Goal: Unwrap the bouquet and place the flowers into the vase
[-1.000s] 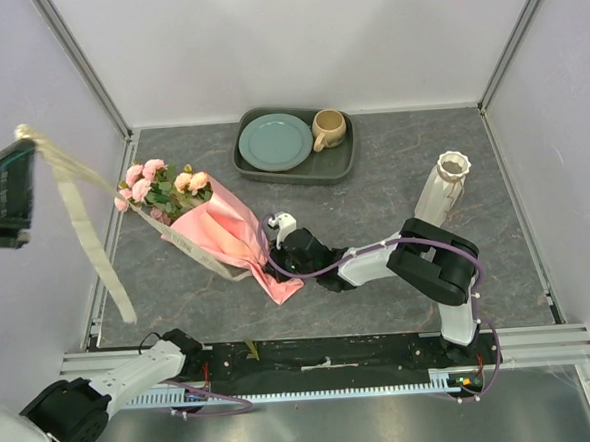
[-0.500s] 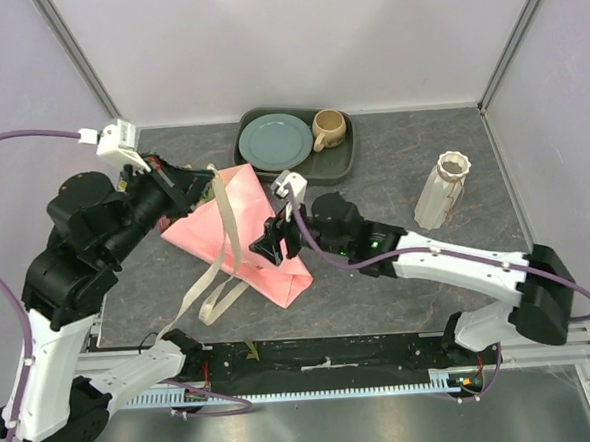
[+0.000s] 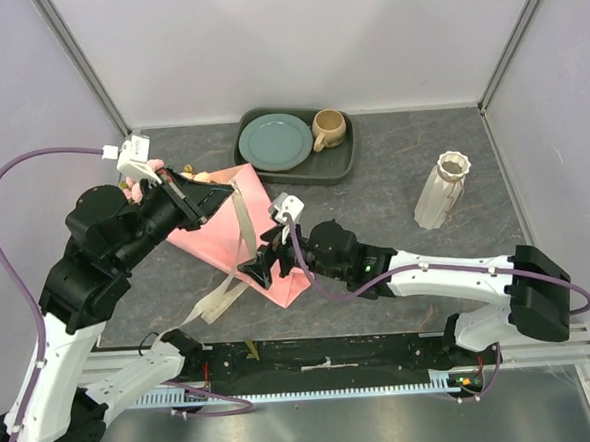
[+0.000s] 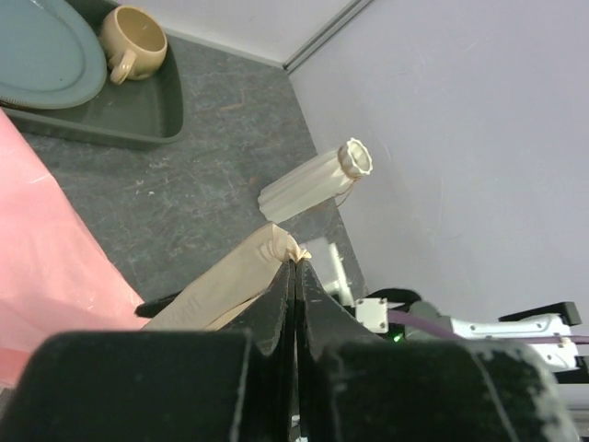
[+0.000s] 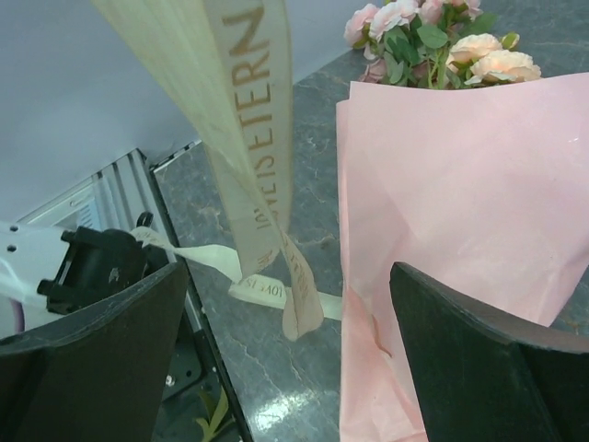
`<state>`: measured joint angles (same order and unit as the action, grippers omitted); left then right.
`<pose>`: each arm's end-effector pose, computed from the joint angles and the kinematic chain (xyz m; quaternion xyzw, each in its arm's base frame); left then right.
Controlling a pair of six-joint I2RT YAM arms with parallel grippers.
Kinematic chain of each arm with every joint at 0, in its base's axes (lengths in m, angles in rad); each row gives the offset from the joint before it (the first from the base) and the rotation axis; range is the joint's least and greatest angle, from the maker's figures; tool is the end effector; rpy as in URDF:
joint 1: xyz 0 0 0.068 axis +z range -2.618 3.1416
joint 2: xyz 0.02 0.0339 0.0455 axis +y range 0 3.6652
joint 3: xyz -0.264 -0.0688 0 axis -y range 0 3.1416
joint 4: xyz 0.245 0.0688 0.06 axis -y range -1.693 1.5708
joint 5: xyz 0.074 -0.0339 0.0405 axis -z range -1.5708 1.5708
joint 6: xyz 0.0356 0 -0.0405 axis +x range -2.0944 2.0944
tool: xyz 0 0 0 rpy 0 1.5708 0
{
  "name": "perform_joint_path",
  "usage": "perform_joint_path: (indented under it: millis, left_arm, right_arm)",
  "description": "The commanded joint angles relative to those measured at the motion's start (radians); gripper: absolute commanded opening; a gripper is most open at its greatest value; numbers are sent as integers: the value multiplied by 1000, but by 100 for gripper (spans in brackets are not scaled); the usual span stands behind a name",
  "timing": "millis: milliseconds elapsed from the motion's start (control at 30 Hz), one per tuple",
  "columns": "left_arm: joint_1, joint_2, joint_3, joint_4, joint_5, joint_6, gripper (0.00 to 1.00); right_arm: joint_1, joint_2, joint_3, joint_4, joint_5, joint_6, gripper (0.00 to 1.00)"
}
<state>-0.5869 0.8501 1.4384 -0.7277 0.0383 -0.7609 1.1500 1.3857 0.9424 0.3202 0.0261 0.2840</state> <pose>0.1032 -0.0703 0.4825 -0.0530 0.7527 -0.4207 0.5036 0.1345 0.2983 0.3086 -0.3065 0.6837 0.4278 0.5056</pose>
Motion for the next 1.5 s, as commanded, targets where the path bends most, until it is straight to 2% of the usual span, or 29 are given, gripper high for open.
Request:
perform_joint_path:
  millis: [0, 100, 133, 233, 333, 400, 500, 567, 633, 733, 767, 833, 867, 933, 1067, 1233, 1333, 1367, 1467]
  left_arm:
    - [-5, -29, 1, 71, 25, -55, 2]
    - [-5, -40, -10, 71, 5, -69, 2]
    - [-5, -43, -12, 71, -6, -75, 2]
    - [-5, -51, -19, 70, -35, -92, 2]
    - [-5, -59, -30, 82, -34, -101, 2]
    - [-5, -62, -33, 88, -35, -104, 2]
    - [-4, -65, -39, 97, -35, -113, 2]
    - [-5, -68, -47, 103, -34, -127, 2]
    - [-4, -71, -58, 112, -32, -143, 2]
    - [-5, -78, -72, 129, -12, -153, 2]
    - [-5, -80, -73, 132, -8, -156, 2]
    - [-5, -88, -81, 143, 6, -160, 2]
    - [-5, -94, -82, 145, 9, -161, 2]
    - [-5, -105, -85, 145, 18, -158, 2]
    - [-4, -137, -101, 158, 44, -134, 2]
    - [-5, -213, -166, 163, 61, -75, 3]
    - [-5, -269, -245, 163, 87, -43, 27]
    - [-5, -287, -262, 162, 101, -32, 41]
    - [-5, -307, -303, 123, 140, 32, 57]
  right_arm:
    - [63, 32, 6, 187, 243, 43, 98]
    - [152, 71, 38, 146, 444, 87, 98]
    - [195, 84, 74, 119, 600, 108, 98]
    - [267, 142, 152, 2, 812, 185, 97]
    - [322, 171, 139, 69, 880, 181, 97]
    - [330, 203, 171, 86, 870, 199, 96]
    - [341, 292, 312, -61, 965, 248, 91]
    - [355, 347, 372, -159, 1088, 271, 89]
    - [379, 377, 426, -187, 1158, 267, 86]
    - [386, 420, 452, -175, 1238, 258, 78]
    - [386, 429, 453, -165, 1256, 245, 67]
    - [386, 431, 449, -130, 1265, 201, 52]
    - [386, 434, 449, -125, 1265, 189, 38]
    - [386, 434, 450, -122, 1278, 167, 30]
    - [381, 370, 391, -122, 1301, 84, 0]
    - [372, 187, 254, -166, 1365, 0, 0]
    - [337, 11, 176, -291, 1348, -8, 0]
    - [305, -72, 165, -353, 1344, -6, 0]
    - [217, -233, 203, -582, 1354, -40, 0]
